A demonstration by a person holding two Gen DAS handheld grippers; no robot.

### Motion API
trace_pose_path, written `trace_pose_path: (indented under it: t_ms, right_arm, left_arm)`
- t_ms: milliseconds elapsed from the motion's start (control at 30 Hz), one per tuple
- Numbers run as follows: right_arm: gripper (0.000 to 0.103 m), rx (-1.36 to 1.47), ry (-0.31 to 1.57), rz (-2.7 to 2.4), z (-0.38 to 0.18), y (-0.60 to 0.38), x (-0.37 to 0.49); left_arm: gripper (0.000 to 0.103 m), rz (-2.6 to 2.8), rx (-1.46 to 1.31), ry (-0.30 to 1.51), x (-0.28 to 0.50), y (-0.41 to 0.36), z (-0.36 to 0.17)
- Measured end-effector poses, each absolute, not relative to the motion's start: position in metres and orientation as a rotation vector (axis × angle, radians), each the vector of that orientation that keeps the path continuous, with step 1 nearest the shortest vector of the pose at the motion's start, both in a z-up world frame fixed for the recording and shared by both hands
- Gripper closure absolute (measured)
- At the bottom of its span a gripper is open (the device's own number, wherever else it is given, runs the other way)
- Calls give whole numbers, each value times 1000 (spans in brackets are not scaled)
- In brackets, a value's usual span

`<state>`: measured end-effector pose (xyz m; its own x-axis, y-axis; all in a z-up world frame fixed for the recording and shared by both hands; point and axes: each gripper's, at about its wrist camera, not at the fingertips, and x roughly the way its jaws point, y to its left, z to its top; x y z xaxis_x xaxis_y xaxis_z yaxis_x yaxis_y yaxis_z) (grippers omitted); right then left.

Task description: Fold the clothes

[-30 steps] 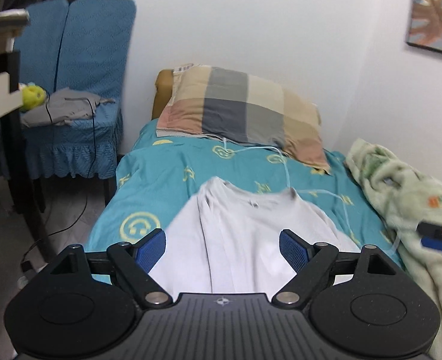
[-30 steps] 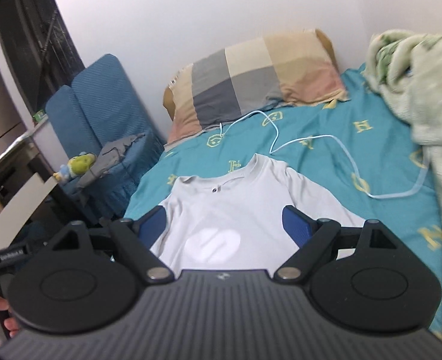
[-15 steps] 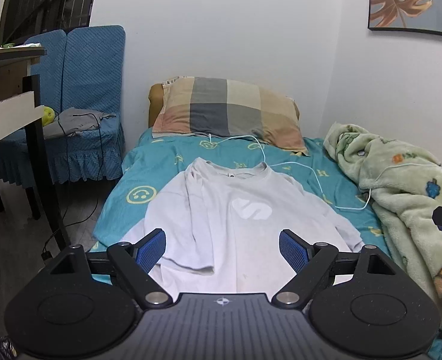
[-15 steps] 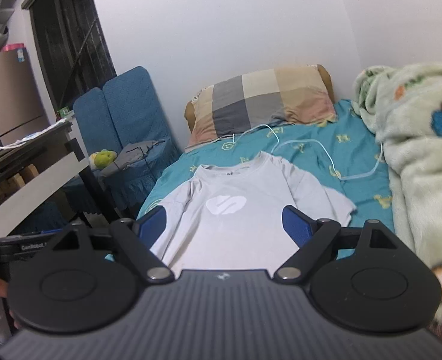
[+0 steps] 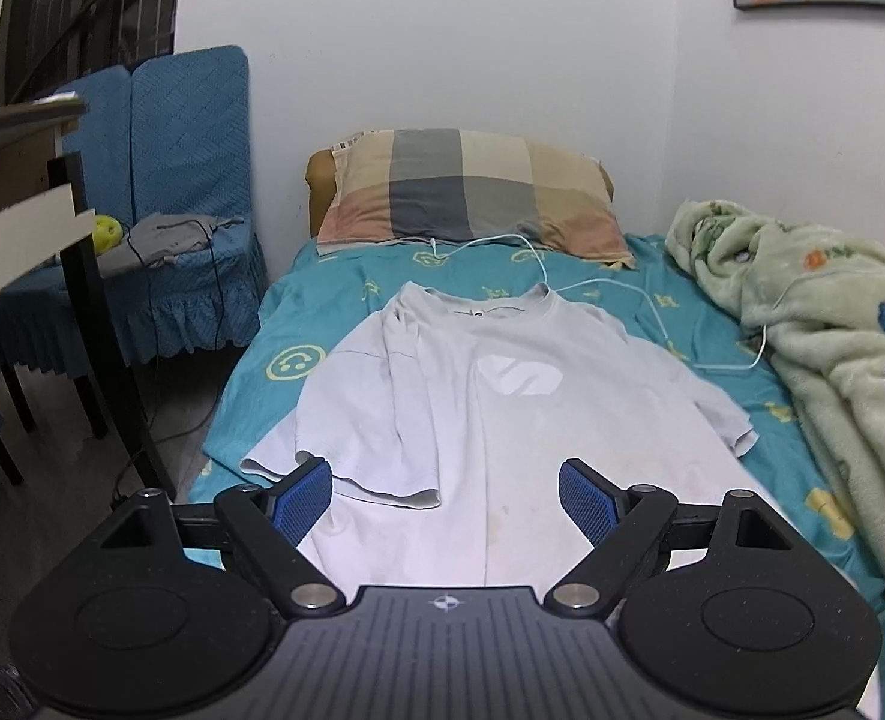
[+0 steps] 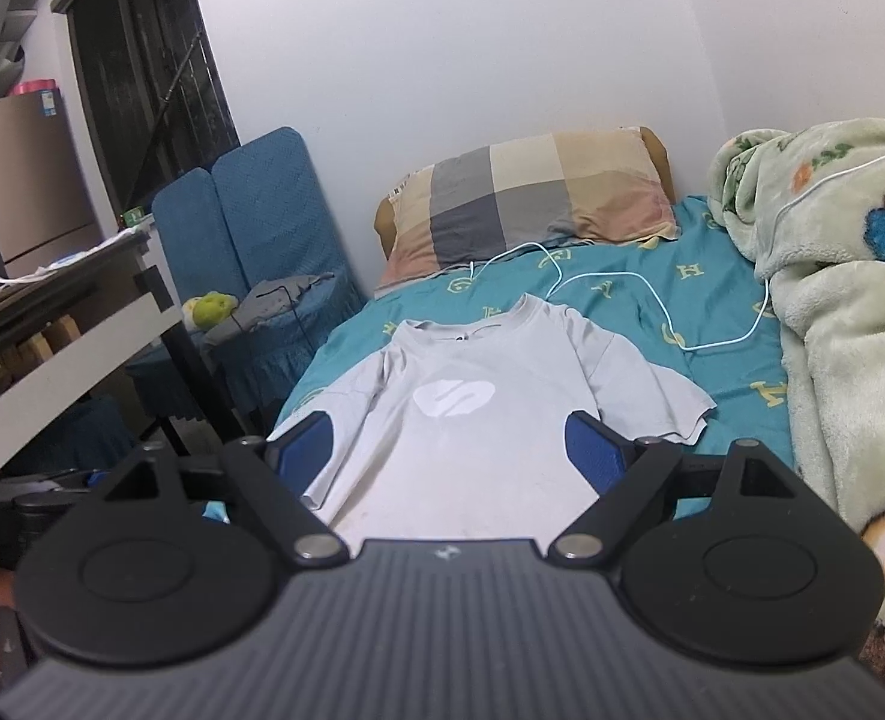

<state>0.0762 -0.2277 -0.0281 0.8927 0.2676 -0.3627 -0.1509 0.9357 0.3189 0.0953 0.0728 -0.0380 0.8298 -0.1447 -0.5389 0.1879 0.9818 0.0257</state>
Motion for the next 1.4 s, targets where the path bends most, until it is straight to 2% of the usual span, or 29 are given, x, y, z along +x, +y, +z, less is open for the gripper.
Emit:
trace_pose_path:
  t_ms: [367, 733, 867, 933, 1000, 1133, 1400]
  right_arm:
    - [17, 355, 476, 180, -37, -241, 87]
    - [17, 499, 571, 215, -56, -247, 114]
    - [17, 520, 593, 235, -62, -245, 122]
    - [17, 520, 606, 241, -66, -243, 126]
    - [17, 515, 624, 240, -72, -241, 131]
    - [17, 530, 663, 247, -80, -239, 138]
    - [17, 488, 701, 232, -91, -233, 136]
  left_arm:
    - [22, -159, 232, 625, 155, 63, -72]
    - [35, -226, 290, 668, 215, 65, -129]
    - [49, -251, 285, 682, 232, 64, -150]
    - [62, -237, 227, 681, 239, 72, -152]
    - [96, -221, 163, 679, 246, 81, -154]
    - [100, -183, 8, 627, 254, 105, -140]
    - [101, 9, -268, 426, 317, 200, -42]
